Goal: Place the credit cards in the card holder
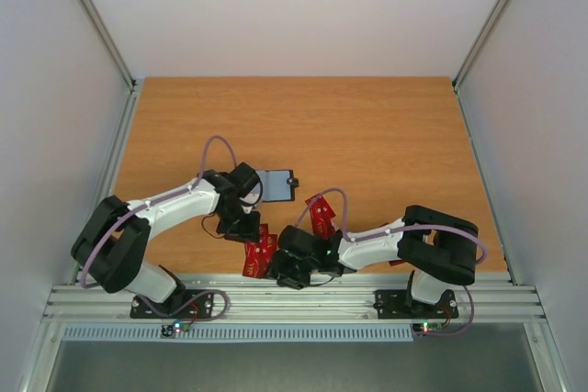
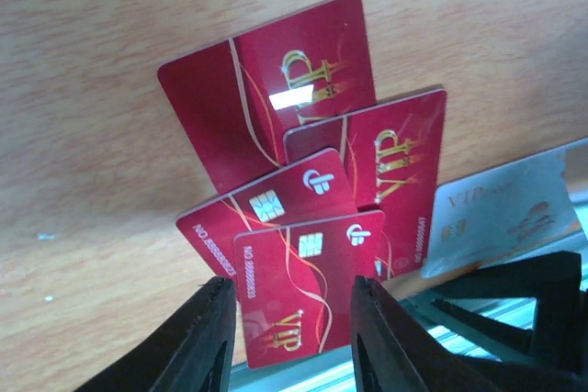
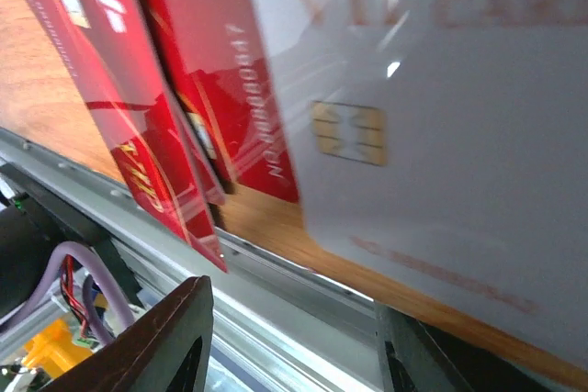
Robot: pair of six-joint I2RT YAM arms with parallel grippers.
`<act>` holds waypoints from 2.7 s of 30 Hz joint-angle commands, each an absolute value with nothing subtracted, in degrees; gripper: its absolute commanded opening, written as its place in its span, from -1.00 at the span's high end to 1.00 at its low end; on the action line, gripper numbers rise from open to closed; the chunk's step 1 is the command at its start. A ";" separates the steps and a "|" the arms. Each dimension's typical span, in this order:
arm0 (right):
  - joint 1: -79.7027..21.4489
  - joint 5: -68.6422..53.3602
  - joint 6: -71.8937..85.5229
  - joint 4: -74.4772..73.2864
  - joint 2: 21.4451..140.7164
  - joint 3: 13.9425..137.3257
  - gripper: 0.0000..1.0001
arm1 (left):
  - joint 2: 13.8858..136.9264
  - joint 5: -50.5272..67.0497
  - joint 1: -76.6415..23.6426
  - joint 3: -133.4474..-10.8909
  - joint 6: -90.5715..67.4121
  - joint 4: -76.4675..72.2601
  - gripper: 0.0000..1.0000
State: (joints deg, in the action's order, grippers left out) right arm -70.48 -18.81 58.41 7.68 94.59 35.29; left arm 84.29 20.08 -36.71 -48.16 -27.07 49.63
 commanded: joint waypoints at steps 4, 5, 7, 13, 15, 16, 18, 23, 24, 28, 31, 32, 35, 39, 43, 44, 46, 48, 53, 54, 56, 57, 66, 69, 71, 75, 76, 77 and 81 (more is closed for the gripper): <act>-72.90 -12.48 60.89 12.00 97.56 37.83 0.01 | 89.48 20.08 -35.83 -49.04 -21.70 47.33 0.28; -72.94 -12.22 60.97 12.47 97.77 37.70 0.01 | 90.14 20.38 -35.86 -48.98 -21.84 47.21 0.30; -73.18 -11.82 61.21 13.54 98.49 37.51 0.01 | 90.56 20.85 -35.86 -48.33 -22.25 46.57 0.31; -73.90 -11.20 61.45 16.87 100.15 37.77 0.00 | 91.84 22.17 -35.86 -47.05 -23.70 45.96 0.33; -74.02 -10.74 61.38 17.44 100.55 37.87 -0.01 | 92.03 22.67 -35.85 -46.59 -24.20 45.63 0.35; -74.00 -10.47 61.43 17.67 100.81 37.84 -0.01 | 92.11 23.16 -35.86 -46.24 -24.44 45.41 0.36; -74.00 -9.98 61.72 18.52 101.34 37.52 -0.01 | 92.11 23.99 -35.82 -45.75 -24.98 45.18 0.36; -73.92 -9.41 62.42 22.61 102.82 36.35 -0.02 | 91.03 24.51 -35.86 -45.19 -26.34 45.69 0.37; -73.92 -9.28 62.60 23.20 103.05 36.14 -0.01 | 90.90 24.59 -35.84 -45.20 -26.43 45.75 0.37; -73.92 -8.66 63.16 25.13 103.28 35.29 0.00 | 90.70 24.82 -35.86 -45.06 -26.53 45.88 0.38; -73.85 -8.27 63.26 25.85 103.41 34.91 0.02 | 90.66 24.86 -35.81 -45.03 -26.70 45.98 0.38; -73.83 -8.33 63.27 26.15 103.64 34.89 0.04 | 90.62 24.83 -35.83 -44.98 -26.71 46.00 0.38; -73.73 -8.61 63.36 26.72 104.14 34.93 0.11 | 90.40 24.50 -35.85 -44.88 -26.89 45.90 0.38; -73.67 -8.51 63.70 26.32 103.82 34.71 0.29 | 90.36 24.44 -35.84 -44.65 -27.13 45.66 0.39; -73.41 -8.61 63.80 25.53 103.74 34.72 0.43 | 90.61 24.39 -35.86 -44.48 -27.29 45.37 0.39; -73.35 -8.76 63.79 25.49 103.81 34.72 0.47 | 90.55 24.42 -35.86 -44.40 -27.37 45.33 0.39; -73.22 -8.94 63.80 25.61 104.01 34.79 0.53 | 90.70 24.35 -35.86 -44.38 -27.50 45.35 0.39; -73.21 -9.17 63.80 25.75 104.13 34.80 0.59 | 90.65 24.35 -35.85 -44.43 -27.55 45.27 0.39; -73.21 -9.53 63.59 25.76 103.85 34.84 0.81 | 89.56 24.67 -35.86 -44.18 -28.24 45.01 0.39; -73.14 -9.64 63.51 25.69 103.65 34.84 0.85 | 89.02 24.63 -35.86 -44.05 -28.41 44.96 0.40; -73.06 -10.07 63.18 25.31 103.26 35.04 0.89 | 87.63 24.42 -35.86 -43.80 -28.85 44.98 0.40; -73.04 -10.41 62.92 25.13 102.88 35.22 0.91 | 86.83 24.05 -35.86 -43.84 -29.23 45.14 0.40; -72.06 -12.11 58.32 16.17 98.23 38.16 0.98 | 79.91 16.40 -35.01 -50.65 -26.78 50.34 0.28; -70.75 -13.41 55.09 11.93 95.70 39.76 0.98 | 77.17 14.84 -34.43 -54.62 -24.31 52.59 0.07; -69.61 -15.29 52.80 9.30 94.24 41.03 0.97 | 75.29 13.25 -34.01 -56.96 -22.89 54.11 0.02; -66.40 -19.49 46.18 -0.14 90.93 45.32 0.98 | 72.13 12.02 -32.96 -61.72 -20.51 57.11 -0.10; -65.63 -20.51 44.42 -2.82 90.14 46.62 0.97 | 71.60 11.45 -32.68 -62.87 -19.99 58.02 -0.14; -64.66 -21.72 42.09 -5.05 89.23 47.87 0.98 | 71.18 10.98 -32.51 -63.97 -19.44 58.55 -0.17; -60.09 -26.59 37.10 -10.88 86.40 51.08 0.97 | 70.09 9.04 -31.67 -68.16 -18.61 60.94 -0.28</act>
